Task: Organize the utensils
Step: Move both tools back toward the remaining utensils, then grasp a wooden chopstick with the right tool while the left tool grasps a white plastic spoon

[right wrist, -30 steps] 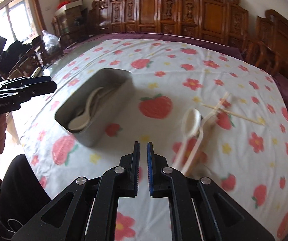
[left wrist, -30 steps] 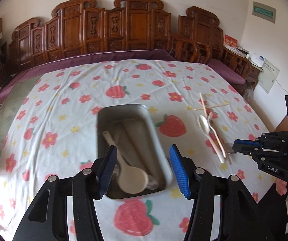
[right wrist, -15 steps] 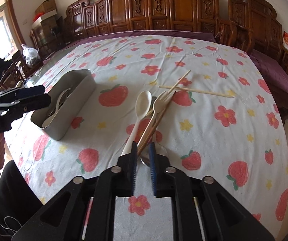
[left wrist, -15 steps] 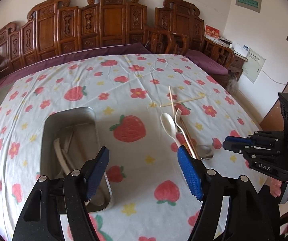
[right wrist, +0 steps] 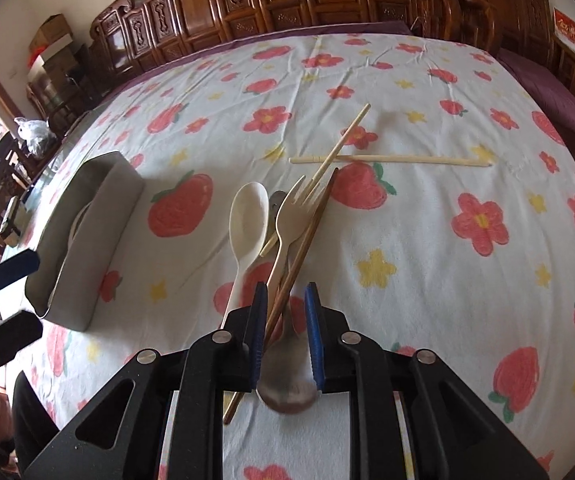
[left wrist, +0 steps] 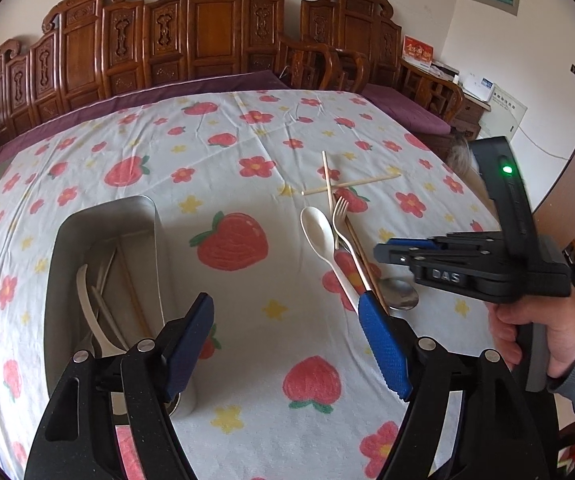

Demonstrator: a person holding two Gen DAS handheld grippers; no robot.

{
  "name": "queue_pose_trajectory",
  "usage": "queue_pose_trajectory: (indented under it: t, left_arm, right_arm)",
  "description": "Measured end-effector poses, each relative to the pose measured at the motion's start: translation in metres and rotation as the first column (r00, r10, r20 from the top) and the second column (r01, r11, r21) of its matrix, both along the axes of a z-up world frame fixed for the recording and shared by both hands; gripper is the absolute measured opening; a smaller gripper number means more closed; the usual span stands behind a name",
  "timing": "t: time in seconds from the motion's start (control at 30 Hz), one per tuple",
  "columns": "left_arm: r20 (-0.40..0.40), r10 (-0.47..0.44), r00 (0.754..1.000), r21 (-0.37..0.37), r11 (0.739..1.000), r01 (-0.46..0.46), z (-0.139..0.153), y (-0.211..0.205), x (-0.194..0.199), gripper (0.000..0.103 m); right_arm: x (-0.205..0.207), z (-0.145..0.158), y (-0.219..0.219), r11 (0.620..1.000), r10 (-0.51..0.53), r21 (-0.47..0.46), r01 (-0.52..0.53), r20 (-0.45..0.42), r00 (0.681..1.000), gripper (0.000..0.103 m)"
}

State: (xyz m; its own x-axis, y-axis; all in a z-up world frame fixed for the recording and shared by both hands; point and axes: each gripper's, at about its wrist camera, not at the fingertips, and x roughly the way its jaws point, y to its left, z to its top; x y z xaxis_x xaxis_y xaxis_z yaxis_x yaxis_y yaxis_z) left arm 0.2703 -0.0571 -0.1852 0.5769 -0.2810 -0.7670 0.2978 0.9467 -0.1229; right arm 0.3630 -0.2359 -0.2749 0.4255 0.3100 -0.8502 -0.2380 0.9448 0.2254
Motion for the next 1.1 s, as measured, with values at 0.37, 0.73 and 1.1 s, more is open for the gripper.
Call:
queue_pose_trajectory:
  t: [0.37, 0.73, 1.1]
  left_arm:
    - [-0.012, -0.009, 1.000, -0.005, 1.000, 0.009, -0.005, -0.003, 0.000, 0.072]
    - [-0.051, -0.011, 0.999, -0.002, 1.000, 0.011, -0.021, -0.011, 0.010, 0.072]
    - [-0.124, -0.027, 0.992, 0.017, 0.999, 0.029, -0.044, -0.037, 0.042, 0.060]
  right_arm:
    - [0.015, -0.022, 0.006, 0.998, -0.058, 0.023, 0.061, -0.123, 0.991, 0.012]
    - [0.003, -0.006, -0.002, 0.994, -0.099, 0.035, 0.103, -0.108, 0.989, 0.006]
    - [-0.021, 0.017, -0.034, 0.994, -0.101, 0.035, 0.103, -0.043, 0.994, 0.006]
